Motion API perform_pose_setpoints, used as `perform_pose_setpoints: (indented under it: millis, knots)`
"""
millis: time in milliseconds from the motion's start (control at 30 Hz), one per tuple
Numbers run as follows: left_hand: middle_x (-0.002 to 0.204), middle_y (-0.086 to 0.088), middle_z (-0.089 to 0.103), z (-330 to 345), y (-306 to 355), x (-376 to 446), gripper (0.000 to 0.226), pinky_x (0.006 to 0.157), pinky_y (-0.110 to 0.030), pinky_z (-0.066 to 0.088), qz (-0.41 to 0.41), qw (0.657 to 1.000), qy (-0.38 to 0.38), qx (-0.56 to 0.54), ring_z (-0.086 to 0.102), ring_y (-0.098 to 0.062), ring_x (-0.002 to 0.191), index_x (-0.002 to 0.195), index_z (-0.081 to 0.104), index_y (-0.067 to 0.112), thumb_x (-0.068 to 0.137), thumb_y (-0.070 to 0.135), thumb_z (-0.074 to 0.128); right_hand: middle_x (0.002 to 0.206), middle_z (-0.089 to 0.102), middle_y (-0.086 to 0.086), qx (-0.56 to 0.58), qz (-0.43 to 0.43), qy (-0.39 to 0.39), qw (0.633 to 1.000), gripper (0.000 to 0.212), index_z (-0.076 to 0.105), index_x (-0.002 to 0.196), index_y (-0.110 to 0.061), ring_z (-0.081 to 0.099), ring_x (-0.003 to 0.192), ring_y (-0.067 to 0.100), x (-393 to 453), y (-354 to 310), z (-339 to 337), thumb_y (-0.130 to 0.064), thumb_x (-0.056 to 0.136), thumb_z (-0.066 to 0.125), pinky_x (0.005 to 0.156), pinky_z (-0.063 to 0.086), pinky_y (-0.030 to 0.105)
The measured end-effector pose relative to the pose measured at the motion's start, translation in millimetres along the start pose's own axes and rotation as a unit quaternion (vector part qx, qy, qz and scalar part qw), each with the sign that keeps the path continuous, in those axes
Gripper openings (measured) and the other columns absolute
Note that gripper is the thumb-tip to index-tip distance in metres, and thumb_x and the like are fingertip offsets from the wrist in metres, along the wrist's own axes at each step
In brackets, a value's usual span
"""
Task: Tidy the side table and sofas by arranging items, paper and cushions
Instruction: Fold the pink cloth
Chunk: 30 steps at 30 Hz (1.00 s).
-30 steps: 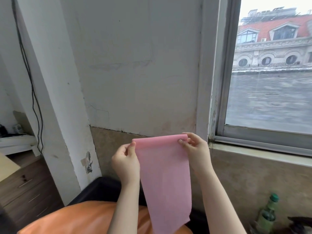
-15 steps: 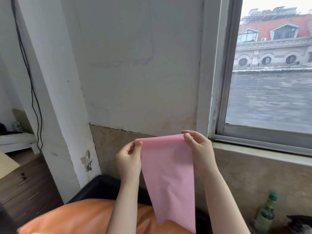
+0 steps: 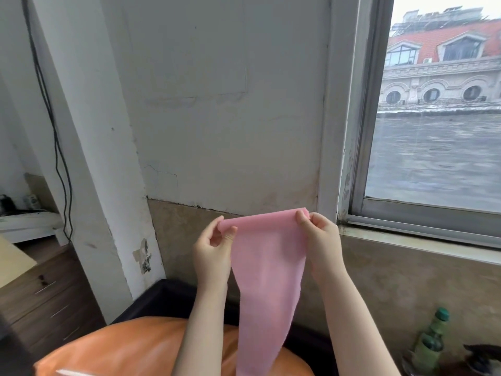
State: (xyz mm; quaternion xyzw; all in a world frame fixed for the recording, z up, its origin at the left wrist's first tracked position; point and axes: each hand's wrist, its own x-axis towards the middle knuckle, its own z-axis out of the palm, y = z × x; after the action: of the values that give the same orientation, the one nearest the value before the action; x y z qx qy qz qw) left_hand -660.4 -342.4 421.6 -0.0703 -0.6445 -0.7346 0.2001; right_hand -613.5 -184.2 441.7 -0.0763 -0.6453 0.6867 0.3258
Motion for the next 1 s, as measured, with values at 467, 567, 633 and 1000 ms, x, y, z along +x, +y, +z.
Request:
perform_pose_setpoints:
  millis: [467, 567, 633, 1000]
  knots:
    - [0.080, 0.008, 0.067, 2, 3, -1, 0.007, 0.072, -0.024, 0.047, 0.019, 0.999, 0.027, -0.024, 0.060, -0.009, 0.076, 0.080, 0.064, 0.023, 0.086, 0.021, 0.066, 0.075, 0.059, 0.008, 0.030, 0.001, -0.031, 0.999, 0.006, 0.064, 0.085, -0.009, 0.052, 0.070, 0.018, -2, -1, -6, -0.006, 0.083, 0.068, 0.067, 0.041, 0.033]
    - [0.083, 0.014, 0.066, 4, 8, -3, 0.004, 0.072, -0.016, 0.047, 0.024, 0.999, 0.015, -0.019, 0.060, -0.003, 0.080, 0.090, 0.067, 0.022, 0.089, 0.020, 0.063, 0.059, 0.043, -0.001, -0.013, -0.018, 0.003, 1.000, 0.028, 0.051, 0.063, -0.004, 0.036, 0.055, 0.007, -2, -2, -5, -0.012, 0.084, 0.067, 0.053, 0.030, 0.021]
    - [0.092, 0.017, 0.064, 4, 10, -2, 0.023, 0.076, -0.008, 0.045, 0.020, 0.999, -0.020, -0.021, 0.058, 0.006, 0.088, 0.109, 0.063, 0.024, 0.087, 0.019, 0.065, 0.051, 0.028, -0.011, -0.028, -0.024, 0.028, 0.999, 0.043, 0.033, 0.056, -0.014, 0.024, 0.047, 0.004, -1, -4, -5, -0.013, 0.085, 0.065, 0.044, 0.019, 0.016]
    - [0.071, 0.003, 0.051, 6, 10, -2, 0.020, 0.053, -0.009, 0.035, 0.078, 0.992, 0.012, 0.099, 0.047, -0.006, 0.061, 0.067, 0.061, 0.012, 0.085, 0.015, 0.067, 0.070, 0.057, -0.007, 0.029, -0.005, -0.004, 1.000, 0.016, 0.056, 0.084, -0.017, 0.051, 0.063, 0.011, 2, -1, -9, -0.009, 0.081, 0.070, 0.058, 0.042, 0.019]
